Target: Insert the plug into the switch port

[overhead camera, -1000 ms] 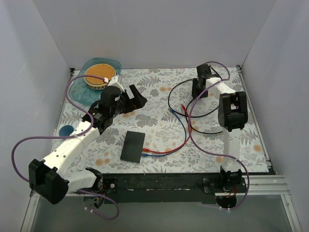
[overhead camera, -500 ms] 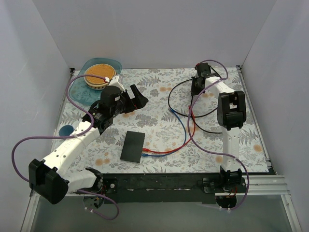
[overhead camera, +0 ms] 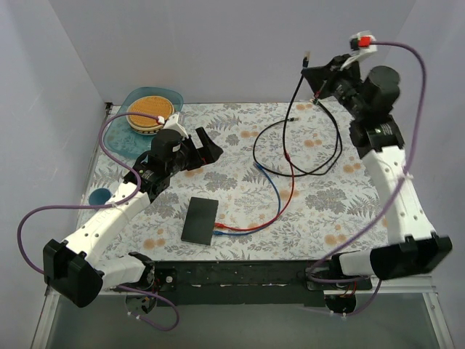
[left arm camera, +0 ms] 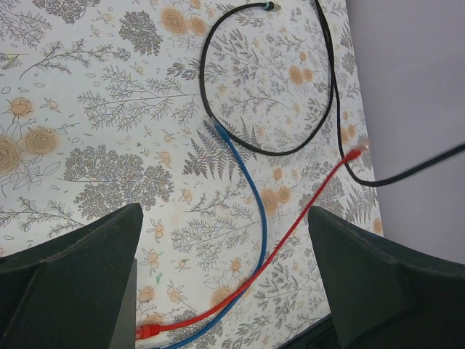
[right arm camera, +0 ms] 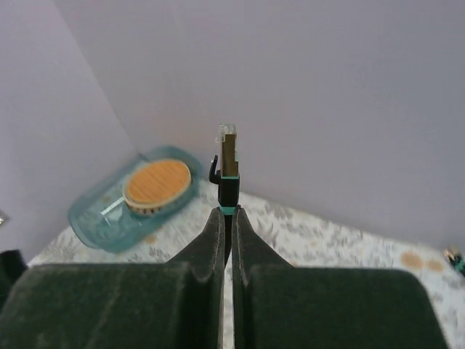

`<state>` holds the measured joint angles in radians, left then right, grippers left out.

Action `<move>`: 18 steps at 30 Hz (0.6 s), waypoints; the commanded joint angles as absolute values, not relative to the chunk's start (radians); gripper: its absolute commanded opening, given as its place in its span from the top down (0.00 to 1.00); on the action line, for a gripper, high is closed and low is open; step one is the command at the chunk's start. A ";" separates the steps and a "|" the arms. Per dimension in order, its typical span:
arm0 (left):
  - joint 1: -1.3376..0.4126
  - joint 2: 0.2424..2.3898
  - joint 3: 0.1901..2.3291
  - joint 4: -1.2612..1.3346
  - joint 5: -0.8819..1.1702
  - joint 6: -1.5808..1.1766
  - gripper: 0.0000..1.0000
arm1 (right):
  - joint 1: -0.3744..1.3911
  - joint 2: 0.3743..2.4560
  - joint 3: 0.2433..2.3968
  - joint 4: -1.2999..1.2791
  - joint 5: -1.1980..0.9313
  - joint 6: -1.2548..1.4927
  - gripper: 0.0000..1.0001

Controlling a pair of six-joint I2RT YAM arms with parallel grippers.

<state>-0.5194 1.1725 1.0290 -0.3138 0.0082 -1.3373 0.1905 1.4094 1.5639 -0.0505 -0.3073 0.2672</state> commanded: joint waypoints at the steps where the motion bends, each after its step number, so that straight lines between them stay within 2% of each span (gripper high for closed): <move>1: -0.520 1.134 1.023 -0.316 0.012 -1.319 0.02 | 0.189 1.299 1.477 0.049 -0.399 0.258 0.99; 6: -0.520 1.127 1.011 -0.325 -0.015 -1.312 0.02 | 0.189 1.197 1.298 0.132 -0.579 0.219 0.99; 12: -0.520 1.111 0.939 -0.310 0.049 -1.308 0.02 | 0.198 1.216 1.100 0.137 -0.901 0.183 0.99; 15: -0.520 1.078 0.843 -0.255 0.126 -1.336 0.02 | 0.241 1.201 0.961 0.109 -0.855 0.126 0.99; 18: -0.520 1.019 0.749 -0.154 0.195 -1.351 0.02 | 0.365 1.175 0.839 0.103 -0.790 0.071 0.99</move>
